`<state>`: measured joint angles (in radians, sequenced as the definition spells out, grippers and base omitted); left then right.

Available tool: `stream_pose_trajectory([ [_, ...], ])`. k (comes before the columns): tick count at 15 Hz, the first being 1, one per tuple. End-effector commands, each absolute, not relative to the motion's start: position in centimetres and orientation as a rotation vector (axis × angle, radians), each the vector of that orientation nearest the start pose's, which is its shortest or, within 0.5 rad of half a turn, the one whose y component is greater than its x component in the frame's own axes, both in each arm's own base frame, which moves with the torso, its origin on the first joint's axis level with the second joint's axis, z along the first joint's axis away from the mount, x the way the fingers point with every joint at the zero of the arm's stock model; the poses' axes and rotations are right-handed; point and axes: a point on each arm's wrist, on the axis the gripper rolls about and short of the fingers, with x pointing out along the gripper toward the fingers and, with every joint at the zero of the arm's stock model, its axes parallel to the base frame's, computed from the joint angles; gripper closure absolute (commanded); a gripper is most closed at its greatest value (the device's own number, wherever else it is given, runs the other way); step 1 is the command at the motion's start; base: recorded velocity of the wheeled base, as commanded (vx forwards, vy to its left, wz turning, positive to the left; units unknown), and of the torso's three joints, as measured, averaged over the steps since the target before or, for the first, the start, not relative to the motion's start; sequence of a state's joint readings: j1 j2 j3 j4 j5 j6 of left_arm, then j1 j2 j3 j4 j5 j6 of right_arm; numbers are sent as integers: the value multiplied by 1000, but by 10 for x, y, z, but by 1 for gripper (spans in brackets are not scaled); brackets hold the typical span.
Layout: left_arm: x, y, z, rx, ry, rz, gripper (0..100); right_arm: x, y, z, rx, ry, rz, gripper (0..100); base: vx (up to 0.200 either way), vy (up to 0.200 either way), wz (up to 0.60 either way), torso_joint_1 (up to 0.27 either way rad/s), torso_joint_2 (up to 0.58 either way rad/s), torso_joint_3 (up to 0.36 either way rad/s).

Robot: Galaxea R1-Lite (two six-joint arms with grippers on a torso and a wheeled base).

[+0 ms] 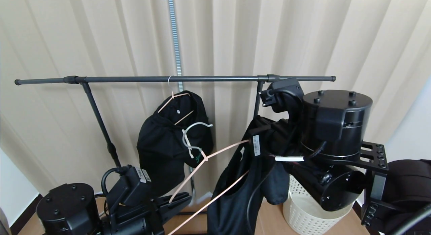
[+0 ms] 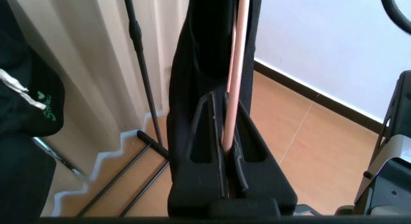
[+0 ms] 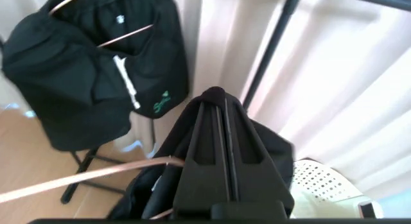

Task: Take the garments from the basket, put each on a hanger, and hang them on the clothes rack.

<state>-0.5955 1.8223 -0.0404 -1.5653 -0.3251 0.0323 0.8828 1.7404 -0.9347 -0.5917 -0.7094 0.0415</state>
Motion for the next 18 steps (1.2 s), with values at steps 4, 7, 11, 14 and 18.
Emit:
stream_pose_trajectory([
  [4,165,-126,80,60,225,-942,100,226,237,201,-93,148,162,100,0,0,0,0,0,0],
  [7,162,-131,75,66,252,-969,100,200,261,198,-44,161,274,100,0,0,0,0,0,0],
  [11,160,-131,72,61,272,-973,100,183,268,201,-5,170,379,100,0,0,0,0,0,0],
  [14,162,-132,71,49,282,-968,100,162,264,212,27,161,498,100,0,0,0,0,0,0],
  [18,162,-131,73,37,280,-964,100,146,267,215,67,172,575,100,0,0,0,0,0,0],
])
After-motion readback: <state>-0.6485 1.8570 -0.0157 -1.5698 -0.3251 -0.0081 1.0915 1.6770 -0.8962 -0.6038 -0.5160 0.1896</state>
